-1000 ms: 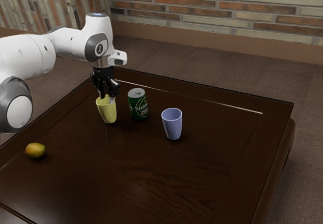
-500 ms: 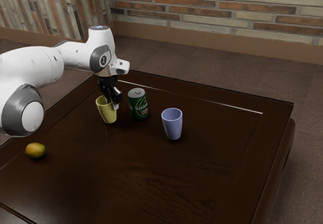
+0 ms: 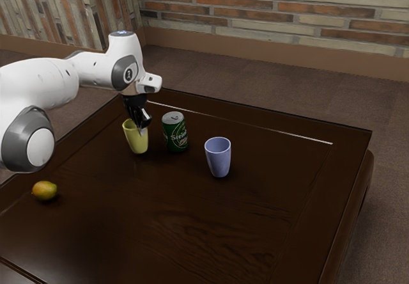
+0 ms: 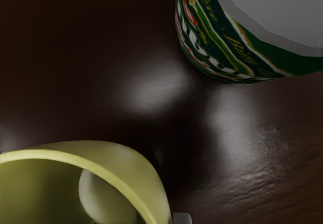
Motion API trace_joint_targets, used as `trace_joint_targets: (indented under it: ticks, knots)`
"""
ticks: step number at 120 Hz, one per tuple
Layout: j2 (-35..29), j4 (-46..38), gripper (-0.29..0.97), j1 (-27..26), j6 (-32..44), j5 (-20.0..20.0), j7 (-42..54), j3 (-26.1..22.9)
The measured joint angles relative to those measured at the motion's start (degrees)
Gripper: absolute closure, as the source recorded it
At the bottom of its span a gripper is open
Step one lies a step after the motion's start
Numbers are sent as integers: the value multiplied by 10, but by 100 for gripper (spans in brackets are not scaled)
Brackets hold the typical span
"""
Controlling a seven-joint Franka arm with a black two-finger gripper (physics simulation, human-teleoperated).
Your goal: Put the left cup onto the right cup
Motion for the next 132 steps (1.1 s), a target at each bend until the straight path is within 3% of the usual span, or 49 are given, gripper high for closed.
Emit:
trace_joint_targets:
  ticks: [25, 44, 56, 86, 132]
  knots:
    - [-80, -56, 78, -6, -2, 2, 4, 3]
    - [-191, -147, 78, -54, 0, 5, 5, 4]
    - [-224, -164, 79, -91, -1, 8, 5, 9]
    - [-227, -157, 79, -185, -5, 11, 1, 25]
    - [-142, -51, 79, -261, -29, 13, -10, 37]
